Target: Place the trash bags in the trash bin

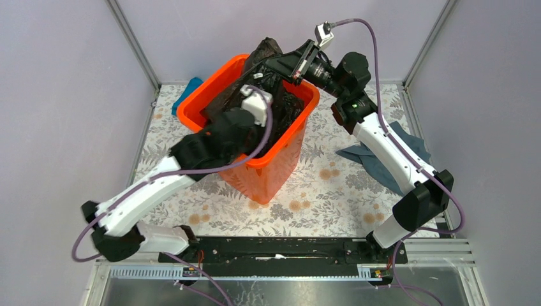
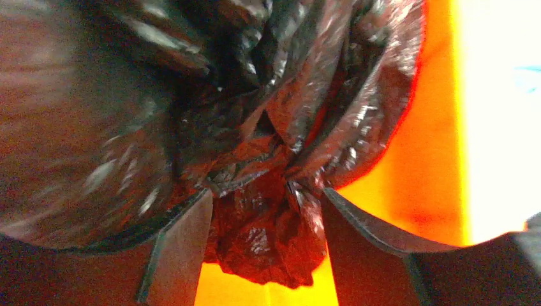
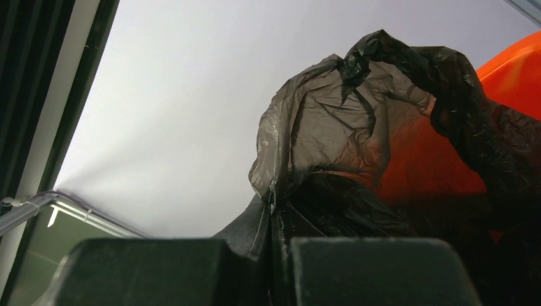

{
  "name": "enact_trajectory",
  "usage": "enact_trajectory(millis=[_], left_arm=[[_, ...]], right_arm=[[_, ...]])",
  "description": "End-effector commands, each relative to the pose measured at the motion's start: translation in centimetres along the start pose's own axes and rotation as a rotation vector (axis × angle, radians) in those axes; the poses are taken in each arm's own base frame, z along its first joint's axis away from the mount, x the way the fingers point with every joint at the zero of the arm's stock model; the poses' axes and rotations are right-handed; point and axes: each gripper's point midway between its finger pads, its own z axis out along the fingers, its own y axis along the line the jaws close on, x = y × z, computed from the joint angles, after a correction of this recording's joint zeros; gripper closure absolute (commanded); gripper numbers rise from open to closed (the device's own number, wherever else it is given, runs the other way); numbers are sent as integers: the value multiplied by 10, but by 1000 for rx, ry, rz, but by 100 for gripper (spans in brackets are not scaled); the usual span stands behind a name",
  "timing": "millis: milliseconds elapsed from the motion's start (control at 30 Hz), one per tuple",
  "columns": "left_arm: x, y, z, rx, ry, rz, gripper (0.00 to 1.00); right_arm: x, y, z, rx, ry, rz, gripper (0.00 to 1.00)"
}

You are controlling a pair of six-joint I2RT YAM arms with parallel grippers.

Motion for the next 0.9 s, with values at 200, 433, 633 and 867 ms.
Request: enact_trajectory(millis=[200, 433, 633, 867], left_arm=[[-108, 12, -127, 186, -350, -183, 2], [-153, 21, -112, 65, -423, -252, 12], [-171, -2, -94, 138, -430, -240, 31], [-151, 14, -63, 20, -371, -244, 48]], right_arm=[[6, 31, -5, -81, 30, -61, 100], [10, 39, -1, -99, 30, -54, 100], [18, 45, 2, -105, 49, -46, 100], [19, 53, 1, -121, 47, -58, 100]])
